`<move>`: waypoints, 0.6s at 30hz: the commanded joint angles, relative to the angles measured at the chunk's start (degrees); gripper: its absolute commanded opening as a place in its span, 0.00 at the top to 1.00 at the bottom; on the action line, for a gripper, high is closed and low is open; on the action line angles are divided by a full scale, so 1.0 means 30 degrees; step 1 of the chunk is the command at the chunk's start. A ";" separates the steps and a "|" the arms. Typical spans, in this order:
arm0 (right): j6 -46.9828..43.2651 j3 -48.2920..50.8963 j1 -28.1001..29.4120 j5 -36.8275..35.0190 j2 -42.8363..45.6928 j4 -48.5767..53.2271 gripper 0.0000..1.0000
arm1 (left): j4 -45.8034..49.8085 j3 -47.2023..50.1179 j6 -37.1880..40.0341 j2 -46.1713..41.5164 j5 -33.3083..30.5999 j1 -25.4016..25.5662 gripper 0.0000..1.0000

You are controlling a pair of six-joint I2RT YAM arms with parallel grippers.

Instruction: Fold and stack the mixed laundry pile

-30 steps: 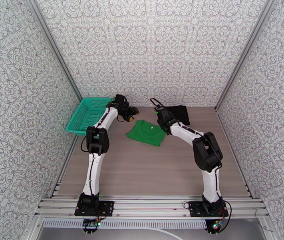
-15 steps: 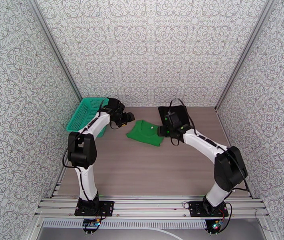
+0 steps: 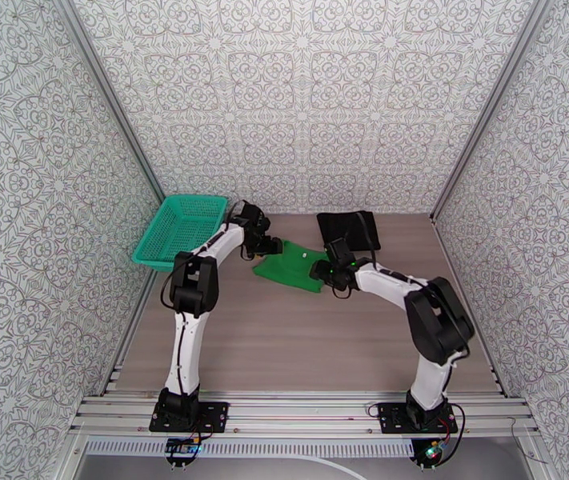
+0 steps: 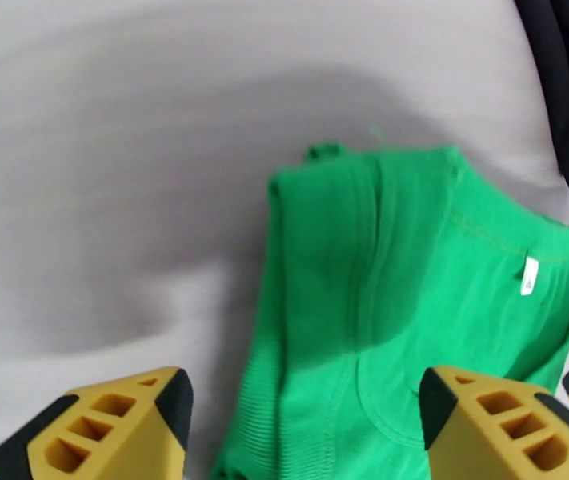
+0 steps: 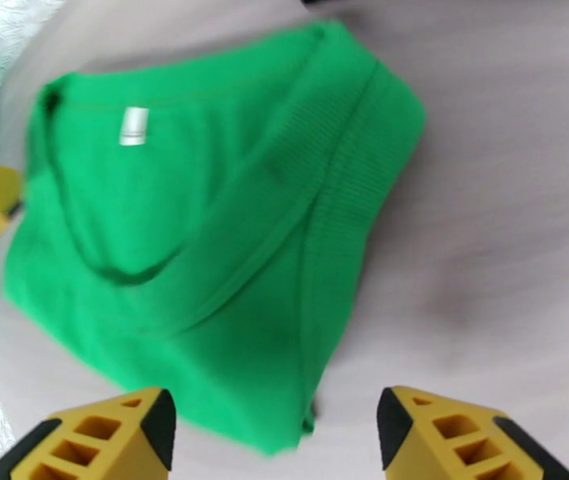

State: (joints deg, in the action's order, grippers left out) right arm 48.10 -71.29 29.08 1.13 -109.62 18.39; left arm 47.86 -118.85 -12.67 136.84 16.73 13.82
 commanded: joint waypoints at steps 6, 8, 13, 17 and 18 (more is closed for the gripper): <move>0.0849 -0.2049 -0.0064 -0.0262 -0.2443 -0.0300 0.37 | 0.1306 -0.0667 0.2068 0.1261 -0.1183 0.0073 0.20; 0.0973 -0.2379 -0.0070 -0.0182 -0.2939 -0.0343 0.39 | 0.1519 -0.0813 0.2206 0.1676 -0.1103 0.0196 0.21; 0.1282 -0.2576 -0.0068 -0.0063 -0.3778 -0.0681 0.41 | 0.1568 -0.0639 0.2448 0.2213 -0.0385 0.0745 0.27; 0.1320 -0.2743 -0.0073 -0.0207 -0.4281 -0.0711 0.43 | 0.1531 -0.0442 0.2272 0.2489 -0.0135 0.1233 0.36; 0.1342 -0.2821 -0.0083 -0.0203 -0.4448 -0.0726 0.43 | 0.1516 -0.0351 0.2168 0.2556 -0.0031 0.1358 0.38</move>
State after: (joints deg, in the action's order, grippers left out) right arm 51.27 -78.96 29.08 0.64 -118.45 17.41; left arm 49.91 -120.81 -6.26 140.70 12.97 15.20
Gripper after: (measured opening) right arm 0.569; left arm 0.628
